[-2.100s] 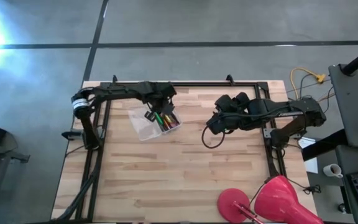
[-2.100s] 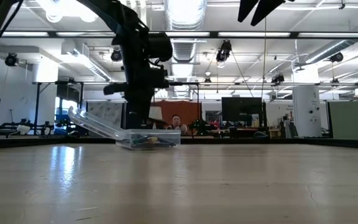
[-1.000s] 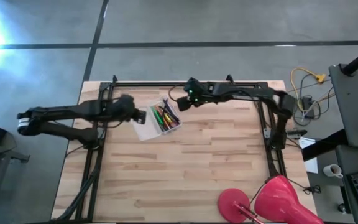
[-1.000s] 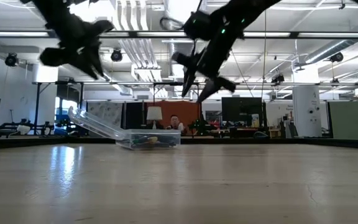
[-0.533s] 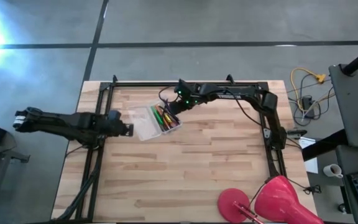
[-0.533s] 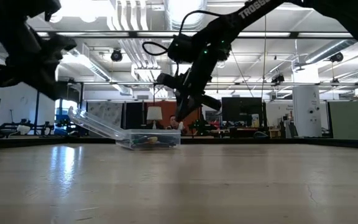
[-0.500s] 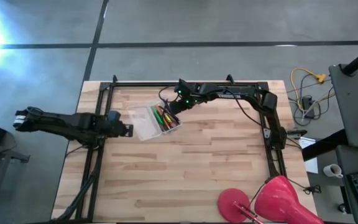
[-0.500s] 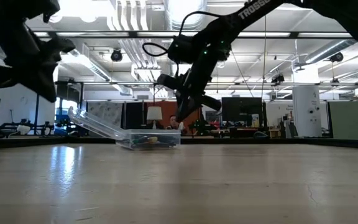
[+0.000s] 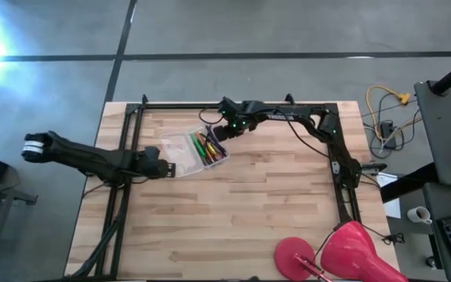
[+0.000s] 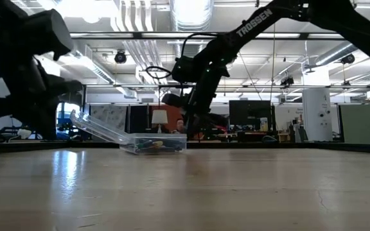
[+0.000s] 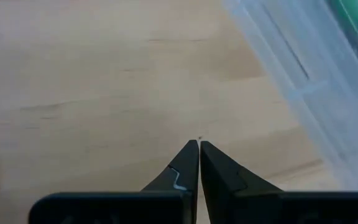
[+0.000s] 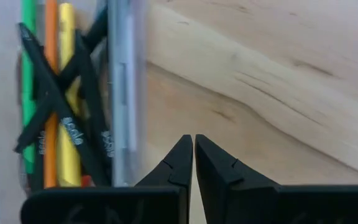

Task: Pick & place school supplies into a supply box
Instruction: Close the transparent supply box

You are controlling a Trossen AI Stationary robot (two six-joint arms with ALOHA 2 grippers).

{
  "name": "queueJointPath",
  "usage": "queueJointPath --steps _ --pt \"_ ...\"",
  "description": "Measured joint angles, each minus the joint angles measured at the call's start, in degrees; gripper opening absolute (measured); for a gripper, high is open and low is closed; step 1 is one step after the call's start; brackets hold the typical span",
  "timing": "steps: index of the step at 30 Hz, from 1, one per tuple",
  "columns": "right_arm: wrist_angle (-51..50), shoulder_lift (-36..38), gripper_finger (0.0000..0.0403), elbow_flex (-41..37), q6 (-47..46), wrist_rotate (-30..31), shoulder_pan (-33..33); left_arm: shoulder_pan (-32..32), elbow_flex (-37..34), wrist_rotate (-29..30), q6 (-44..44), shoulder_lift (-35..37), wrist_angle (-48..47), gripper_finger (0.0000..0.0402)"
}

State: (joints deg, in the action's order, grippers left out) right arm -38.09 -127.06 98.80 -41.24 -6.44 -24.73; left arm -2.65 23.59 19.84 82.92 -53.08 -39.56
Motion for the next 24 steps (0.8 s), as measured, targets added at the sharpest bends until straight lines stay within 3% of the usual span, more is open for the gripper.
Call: queueJointPath --steps 8,13,17,24 --pt "-1.39 -0.59 0.0013 1.36 1.77 -1.47 1.65 0.48 1.88 11.34 1.81 -3.69 7.40 0.0000" --pt "-2.99 -0.59 0.0013 1.22 3.71 -1.77 2.08 0.58 5.82 18.48 -3.88 -3.43 8.95 0.0000" --pt "-3.38 -0.59 0.0013 1.09 4.18 -3.38 2.55 1.79 8.52 19.76 -9.70 -4.11 13.07 0.0000" --pt "-3.06 -0.59 0.0013 1.08 4.42 -6.12 5.10 4.84 9.06 19.52 -20.59 -11.37 31.00 0.0000"
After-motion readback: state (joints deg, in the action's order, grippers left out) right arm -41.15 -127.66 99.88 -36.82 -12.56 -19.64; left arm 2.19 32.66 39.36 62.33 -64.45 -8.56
